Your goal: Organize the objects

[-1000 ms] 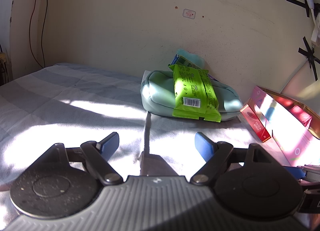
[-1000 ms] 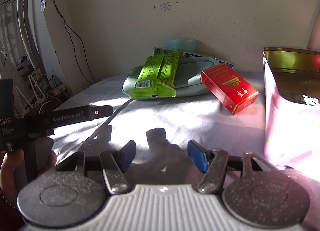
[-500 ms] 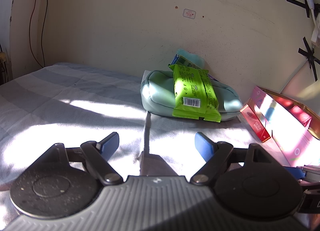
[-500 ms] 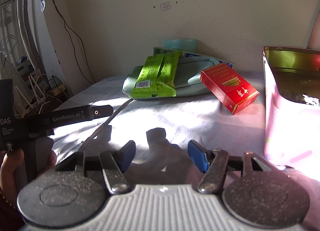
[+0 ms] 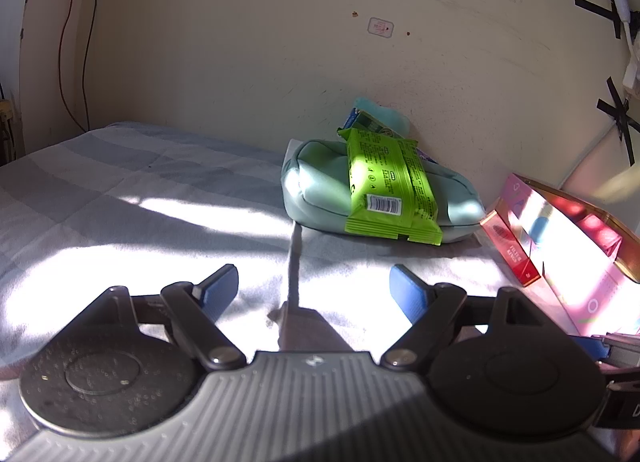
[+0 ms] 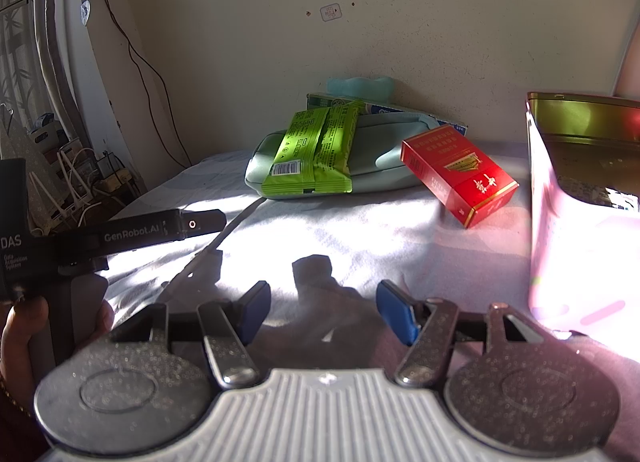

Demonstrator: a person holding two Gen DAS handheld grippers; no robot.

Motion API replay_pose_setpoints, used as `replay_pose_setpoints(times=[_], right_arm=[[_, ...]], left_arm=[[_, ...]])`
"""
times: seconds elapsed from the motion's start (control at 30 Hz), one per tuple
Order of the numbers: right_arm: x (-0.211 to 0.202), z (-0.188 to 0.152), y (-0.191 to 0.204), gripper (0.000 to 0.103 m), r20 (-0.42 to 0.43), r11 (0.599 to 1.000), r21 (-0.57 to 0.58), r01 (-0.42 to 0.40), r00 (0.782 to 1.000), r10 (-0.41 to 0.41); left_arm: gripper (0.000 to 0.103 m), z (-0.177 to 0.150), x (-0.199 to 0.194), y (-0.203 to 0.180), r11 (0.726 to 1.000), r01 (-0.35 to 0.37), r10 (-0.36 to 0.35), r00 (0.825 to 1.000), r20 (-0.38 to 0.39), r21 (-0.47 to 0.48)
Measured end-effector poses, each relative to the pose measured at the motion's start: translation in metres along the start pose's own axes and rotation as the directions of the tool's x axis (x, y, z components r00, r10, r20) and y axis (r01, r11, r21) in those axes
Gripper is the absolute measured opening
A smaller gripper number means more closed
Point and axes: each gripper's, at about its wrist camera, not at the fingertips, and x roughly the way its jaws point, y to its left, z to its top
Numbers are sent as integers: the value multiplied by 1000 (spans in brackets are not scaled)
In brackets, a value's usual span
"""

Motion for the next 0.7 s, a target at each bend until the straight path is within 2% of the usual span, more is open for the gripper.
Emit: replay_pose_setpoints(times=[0.7], right_arm=[[0,0,0,63,0,1000,1,2,1000,-2]], left_arm=[[84,0,2,4,1000,-1,1,1000,-3,-6]])
